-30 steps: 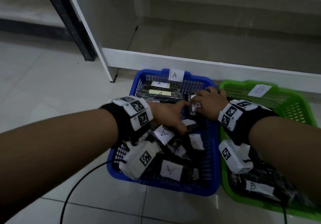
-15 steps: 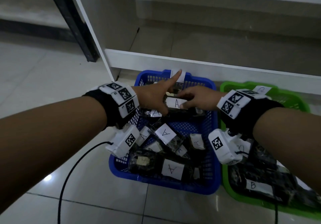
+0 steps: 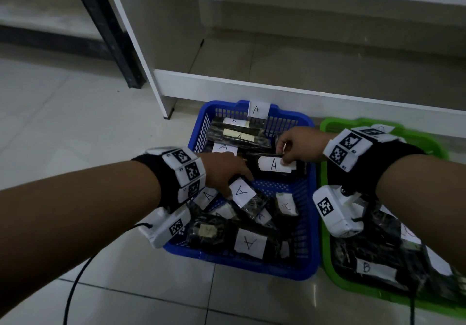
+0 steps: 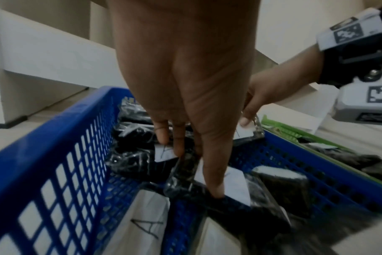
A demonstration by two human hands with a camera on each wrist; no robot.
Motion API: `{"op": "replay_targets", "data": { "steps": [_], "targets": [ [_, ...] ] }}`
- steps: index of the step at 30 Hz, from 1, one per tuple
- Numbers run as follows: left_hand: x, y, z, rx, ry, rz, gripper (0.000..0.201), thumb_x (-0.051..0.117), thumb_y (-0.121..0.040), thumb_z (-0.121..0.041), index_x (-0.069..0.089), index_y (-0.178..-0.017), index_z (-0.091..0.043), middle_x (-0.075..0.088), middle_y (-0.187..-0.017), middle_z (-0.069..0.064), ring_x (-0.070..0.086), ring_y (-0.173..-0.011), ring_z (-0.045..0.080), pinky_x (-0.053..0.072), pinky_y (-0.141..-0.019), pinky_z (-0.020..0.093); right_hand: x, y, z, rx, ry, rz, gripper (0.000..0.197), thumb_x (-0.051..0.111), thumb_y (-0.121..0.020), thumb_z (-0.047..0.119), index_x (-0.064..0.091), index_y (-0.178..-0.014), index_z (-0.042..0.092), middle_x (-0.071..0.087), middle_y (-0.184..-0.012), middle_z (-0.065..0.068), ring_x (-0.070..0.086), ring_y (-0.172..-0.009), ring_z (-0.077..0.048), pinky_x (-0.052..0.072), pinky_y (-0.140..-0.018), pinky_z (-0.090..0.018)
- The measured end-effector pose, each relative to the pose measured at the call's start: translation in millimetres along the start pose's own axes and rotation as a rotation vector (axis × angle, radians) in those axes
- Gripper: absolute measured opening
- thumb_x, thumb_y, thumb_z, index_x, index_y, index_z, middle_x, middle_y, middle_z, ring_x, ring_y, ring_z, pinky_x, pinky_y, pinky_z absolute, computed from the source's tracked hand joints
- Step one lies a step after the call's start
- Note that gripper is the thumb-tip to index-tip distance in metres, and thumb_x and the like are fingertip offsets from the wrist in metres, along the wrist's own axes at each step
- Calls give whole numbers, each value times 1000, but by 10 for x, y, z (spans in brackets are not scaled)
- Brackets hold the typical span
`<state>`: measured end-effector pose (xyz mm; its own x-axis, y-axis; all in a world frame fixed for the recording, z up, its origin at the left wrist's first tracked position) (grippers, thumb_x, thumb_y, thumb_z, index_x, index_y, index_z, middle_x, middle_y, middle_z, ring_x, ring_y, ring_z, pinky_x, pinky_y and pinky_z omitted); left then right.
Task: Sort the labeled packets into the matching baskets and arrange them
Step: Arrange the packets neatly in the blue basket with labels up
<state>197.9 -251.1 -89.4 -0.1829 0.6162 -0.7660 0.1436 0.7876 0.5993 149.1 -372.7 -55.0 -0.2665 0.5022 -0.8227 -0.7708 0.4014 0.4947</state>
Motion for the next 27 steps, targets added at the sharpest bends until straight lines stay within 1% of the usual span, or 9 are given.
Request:
{"op": "replay_targets", "data": {
  "steps": [3, 7, 11, 13, 16, 19, 22, 24, 27],
  "targets": [
    [77, -21, -57, 1, -206, 7, 77, 69, -81, -37, 29, -146, -26, 35, -145, 3, 31, -132, 24, 30, -108, 39, 43, -9, 38, -15, 11, 13, 26, 72, -81, 19, 66, -105, 11, 56, -92, 1, 51, -84, -12, 33, -55, -10],
    [63, 6, -4, -39, -229, -9, 74, 72, -76, -42, 35, -139, -27, 37, -135, 4, 31, -126, 24, 31, -104, 43, 75, -6, 58, -37, 25, 17, 26, 70, -82, 18, 64, -107, 10, 54, -91, 3, 49, -86, -11, 32, -55, -9],
    [-63, 87, 119, -76, 26, 76, 70, 75, -75, -20, 38, -134, -28, 40, -126, 5, 45, -113, 25, 43, -88, 34, 47, -2, 25, -32, -20, 1, 22, 68, -82, 16, 65, -104, 11, 54, -82, 8, 51, -83, -12, 35, -57, -13],
    [-201, 126, 215, -87, 171, 77, 69, 76, -74, -12, 41, -132, -27, 48, -122, 1, 52, -110, 22, 46, -88, 33, 29, 5, 20, -30, -51, 3, 20, 67, -82, 15, 66, -102, 12, 54, -79, 10, 51, -80, -12, 36, -58, -14],
    [-369, 239, 516, -193, 426, 102, 69, 78, -72, -11, 44, -129, -31, 56, -119, 2, 61, -105, 26, 55, -86, 39, 42, 8, 54, -44, -87, 26, 19, 67, -83, 14, 67, -101, 11, 57, -82, 7, 49, -70, -5, 36, -57, -12],
    [-582, 373, 841, -277, 535, -32, 64, 80, -71, -18, 45, -124, -29, 57, -114, 0, 62, -98, 20, 55, -75, 31, 121, 8, 120, -62, -133, 67, 22, 69, -82, 14, 67, -103, 8, 60, -90, 2, 50, -72, -5, 39, -60, -14],
    [-644, 442, 1039, -319, 698, -185, 45, 77, -75, -14, 48, -108, -22, 63, -110, 4, 56, -90, 16, 43, -64, 24, 184, 6, 130, -50, -109, 95, 24, 69, -82, 15, 67, -105, 8, 60, -92, 0, 51, -77, -9, 41, -62, -19],
    [-622, 481, 1147, -348, 837, -296, 33, 73, -79, -9, 51, -101, -23, 64, -110, 6, 53, -94, 18, 40, -68, 27, 181, -4, 117, -40, -110, 95, 22, 68, -82, 14, 67, -104, 8, 60, -90, 0, 49, -69, -4, 39, -58, -16],
    [-664, 519, 1186, -324, 1025, -437, 30, 65, -84, -5, 58, -102, -28, 63, -117, 8, 56, -103, 21, 48, -79, 36, 162, -15, 114, -46, -120, 91, 20, 68, -83, 15, 67, -102, 10, 60, -88, 2, 49, -68, -2, 38, -58, -13]
  ]
}}
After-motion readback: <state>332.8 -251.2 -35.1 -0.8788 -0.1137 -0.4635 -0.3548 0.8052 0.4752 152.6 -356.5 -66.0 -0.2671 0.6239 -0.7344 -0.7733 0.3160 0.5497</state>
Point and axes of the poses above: each hand's wrist, its own y-axis away from the middle knuckle, its own x-axis out of the palm, z = x × y, the point moved 9 cm from there along -y, towards the middle knuckle
